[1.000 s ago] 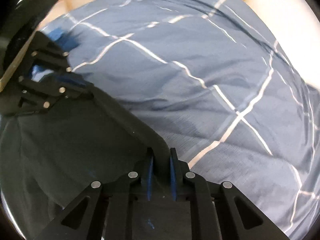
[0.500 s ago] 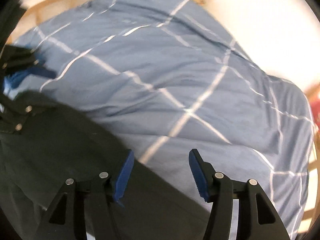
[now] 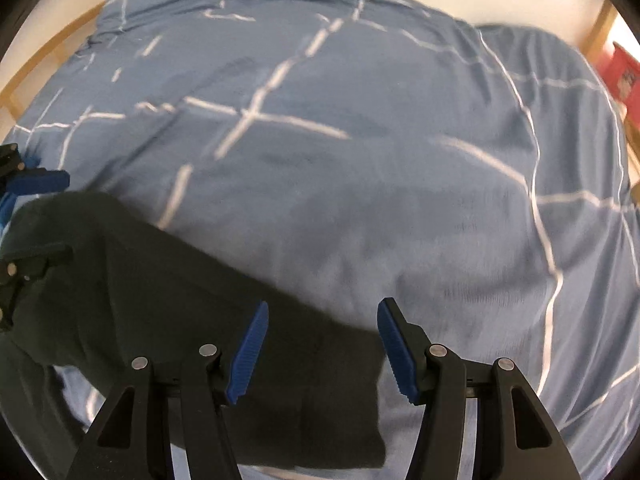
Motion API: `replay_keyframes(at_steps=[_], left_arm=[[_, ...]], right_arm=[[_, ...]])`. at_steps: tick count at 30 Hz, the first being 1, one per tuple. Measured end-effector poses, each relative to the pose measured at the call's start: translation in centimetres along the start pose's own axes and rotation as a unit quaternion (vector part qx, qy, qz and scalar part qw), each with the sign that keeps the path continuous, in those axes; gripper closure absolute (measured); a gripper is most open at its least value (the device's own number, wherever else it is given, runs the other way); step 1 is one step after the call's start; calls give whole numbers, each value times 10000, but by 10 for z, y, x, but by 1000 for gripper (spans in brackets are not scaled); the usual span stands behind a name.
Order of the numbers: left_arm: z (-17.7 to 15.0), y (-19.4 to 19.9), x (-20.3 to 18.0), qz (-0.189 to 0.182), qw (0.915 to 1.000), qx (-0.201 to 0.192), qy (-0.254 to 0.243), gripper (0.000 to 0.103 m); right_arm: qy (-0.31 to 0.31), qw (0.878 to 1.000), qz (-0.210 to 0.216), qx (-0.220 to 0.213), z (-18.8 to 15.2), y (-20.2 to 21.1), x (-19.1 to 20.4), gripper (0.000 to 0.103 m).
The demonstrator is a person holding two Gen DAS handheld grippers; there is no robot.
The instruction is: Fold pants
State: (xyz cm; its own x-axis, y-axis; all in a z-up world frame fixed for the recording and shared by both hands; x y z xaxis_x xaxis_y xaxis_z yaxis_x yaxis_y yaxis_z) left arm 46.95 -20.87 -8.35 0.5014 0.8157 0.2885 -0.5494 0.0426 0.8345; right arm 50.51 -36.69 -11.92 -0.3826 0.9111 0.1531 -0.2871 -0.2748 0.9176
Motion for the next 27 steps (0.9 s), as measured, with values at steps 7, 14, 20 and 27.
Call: replay_keyframes(at_steps=[7, 14, 20, 27], left_arm=[[7, -16, -15, -203, 9994, 62, 268, 51], [8, -21, -19, -336, 9984, 94, 449, 51], [10, -22, -24, -264, 9989, 92, 370, 51], [14, -19, -27, -152, 9992, -10, 363, 51]], right_arm=[[-587, 9975, 387, -35, -13, -10, -31, 46], [-1019, 9919, 741, -128, -19, -9, -47, 46], [-1485, 9837, 990, -221, -27, -22, -59, 48], [-582, 9946, 732, -451, -21, -5, -24, 86]])
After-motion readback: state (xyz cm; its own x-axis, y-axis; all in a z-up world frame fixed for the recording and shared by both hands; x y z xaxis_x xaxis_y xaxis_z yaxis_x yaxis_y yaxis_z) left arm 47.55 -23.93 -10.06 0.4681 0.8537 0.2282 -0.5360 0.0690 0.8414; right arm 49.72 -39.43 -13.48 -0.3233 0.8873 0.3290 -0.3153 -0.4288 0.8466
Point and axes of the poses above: each gripper's, at about its wrist camera, not at the fingertips, and y roughly against the way its jaws point, x to its left, z to its top, the point moved 3 cm from there along -y, roughly the way its jaws point, and after that the axes turned 14 degrees about z, right-handed, at the moved point
